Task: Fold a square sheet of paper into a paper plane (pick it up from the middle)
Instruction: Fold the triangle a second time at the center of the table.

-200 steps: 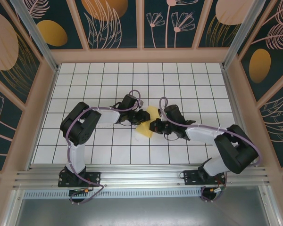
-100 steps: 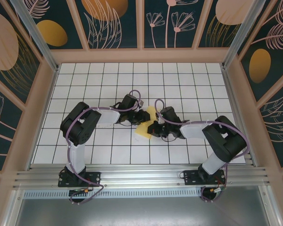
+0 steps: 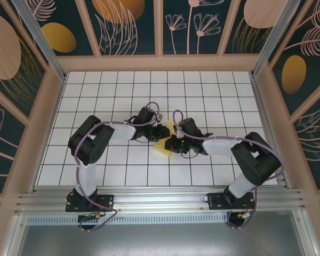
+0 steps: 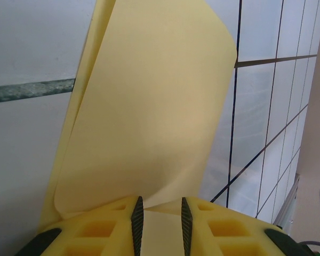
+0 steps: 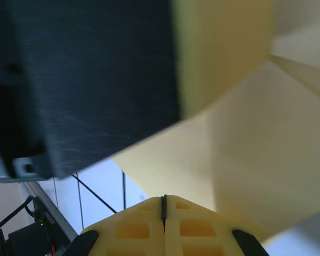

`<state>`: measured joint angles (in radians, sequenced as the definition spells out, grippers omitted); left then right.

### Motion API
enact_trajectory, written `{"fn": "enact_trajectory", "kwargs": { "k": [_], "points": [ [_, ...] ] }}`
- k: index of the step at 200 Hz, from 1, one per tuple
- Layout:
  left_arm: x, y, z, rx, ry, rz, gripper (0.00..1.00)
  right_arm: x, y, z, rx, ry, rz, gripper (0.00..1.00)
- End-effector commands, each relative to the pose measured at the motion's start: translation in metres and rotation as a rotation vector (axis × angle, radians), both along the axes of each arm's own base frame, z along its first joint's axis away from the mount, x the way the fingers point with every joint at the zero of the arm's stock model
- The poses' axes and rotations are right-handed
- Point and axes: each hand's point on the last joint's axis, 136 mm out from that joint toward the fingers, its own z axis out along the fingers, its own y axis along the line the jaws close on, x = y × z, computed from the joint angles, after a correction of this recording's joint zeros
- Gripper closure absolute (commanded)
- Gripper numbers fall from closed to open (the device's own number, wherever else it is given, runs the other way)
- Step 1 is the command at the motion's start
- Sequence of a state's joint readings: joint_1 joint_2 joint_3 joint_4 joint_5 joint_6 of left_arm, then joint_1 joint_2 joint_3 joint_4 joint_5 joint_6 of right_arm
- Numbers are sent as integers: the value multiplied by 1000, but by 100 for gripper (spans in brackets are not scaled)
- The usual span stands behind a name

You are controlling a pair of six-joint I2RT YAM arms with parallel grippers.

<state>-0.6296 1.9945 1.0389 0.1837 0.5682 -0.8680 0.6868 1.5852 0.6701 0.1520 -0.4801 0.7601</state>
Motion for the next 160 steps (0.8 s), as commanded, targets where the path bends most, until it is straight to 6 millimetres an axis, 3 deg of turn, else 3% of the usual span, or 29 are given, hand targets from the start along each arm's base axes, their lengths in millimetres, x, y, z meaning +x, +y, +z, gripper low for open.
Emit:
{"fn": "enact_trajectory", "kwargs": {
  "k": [1, 72, 116, 160],
  "points": [
    [-17, 19, -35, 105, 71, 5, 70, -5, 9, 5, -6, -13, 34, 93],
    [-17, 18, -32, 101, 67, 2, 70, -3, -1, -11, -49, 6, -13, 93],
    [-17, 17, -34, 100, 69, 0, 70, -11, -12, -33, -85, 61, -23, 92],
    [-16, 17, -34, 101, 69, 1, 70, -12, -16, -34, -83, 59, -27, 92]
  ]
}}
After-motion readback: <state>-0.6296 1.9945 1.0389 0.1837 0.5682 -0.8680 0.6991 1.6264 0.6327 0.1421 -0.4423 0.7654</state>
